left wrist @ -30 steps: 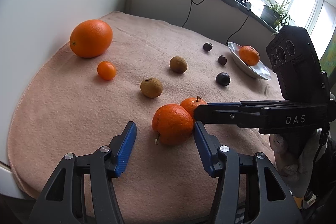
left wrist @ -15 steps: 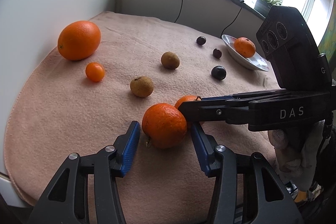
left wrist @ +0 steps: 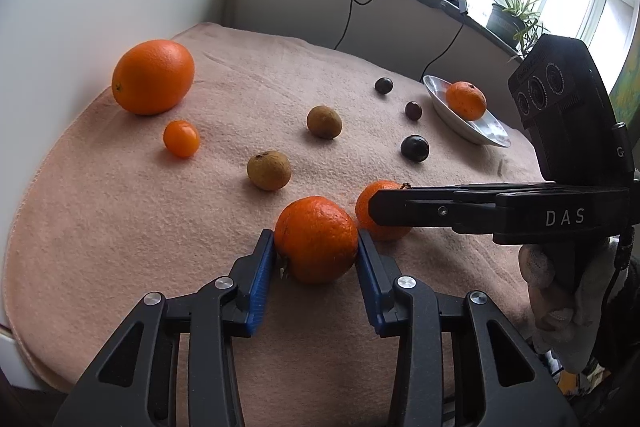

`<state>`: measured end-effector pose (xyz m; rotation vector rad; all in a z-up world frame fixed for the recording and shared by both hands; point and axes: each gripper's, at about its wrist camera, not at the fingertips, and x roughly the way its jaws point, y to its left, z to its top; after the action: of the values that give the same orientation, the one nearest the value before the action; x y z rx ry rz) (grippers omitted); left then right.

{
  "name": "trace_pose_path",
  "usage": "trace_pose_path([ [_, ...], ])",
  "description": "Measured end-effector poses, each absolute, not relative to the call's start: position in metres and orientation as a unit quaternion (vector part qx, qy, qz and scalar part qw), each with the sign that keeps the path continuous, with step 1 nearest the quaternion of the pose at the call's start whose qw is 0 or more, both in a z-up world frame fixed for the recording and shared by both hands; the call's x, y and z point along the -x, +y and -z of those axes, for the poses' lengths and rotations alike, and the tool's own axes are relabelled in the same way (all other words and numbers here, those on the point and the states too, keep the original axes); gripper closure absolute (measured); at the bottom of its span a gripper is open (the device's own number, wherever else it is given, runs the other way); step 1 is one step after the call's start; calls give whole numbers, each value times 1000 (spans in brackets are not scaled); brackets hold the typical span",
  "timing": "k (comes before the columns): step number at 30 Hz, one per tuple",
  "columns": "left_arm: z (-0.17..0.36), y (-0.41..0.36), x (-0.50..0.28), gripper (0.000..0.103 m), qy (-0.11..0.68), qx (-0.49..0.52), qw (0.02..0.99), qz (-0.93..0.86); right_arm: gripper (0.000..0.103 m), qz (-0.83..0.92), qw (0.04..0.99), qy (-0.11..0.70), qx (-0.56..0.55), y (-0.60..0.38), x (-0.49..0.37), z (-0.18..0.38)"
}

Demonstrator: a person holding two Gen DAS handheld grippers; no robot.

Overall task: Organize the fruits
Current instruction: 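Grasp the stemmed tangerine with the right gripper, then carry the tangerine into the plate and open the right gripper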

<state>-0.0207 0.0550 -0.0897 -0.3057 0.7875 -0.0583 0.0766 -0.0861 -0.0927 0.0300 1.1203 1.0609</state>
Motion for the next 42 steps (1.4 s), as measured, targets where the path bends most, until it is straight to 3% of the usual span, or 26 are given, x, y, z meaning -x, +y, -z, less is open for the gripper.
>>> trace_pose_path([
  [42,38,-56,-106,65,341,106,920,163,64,-291,864,405,-63,-262,-138,39],
])
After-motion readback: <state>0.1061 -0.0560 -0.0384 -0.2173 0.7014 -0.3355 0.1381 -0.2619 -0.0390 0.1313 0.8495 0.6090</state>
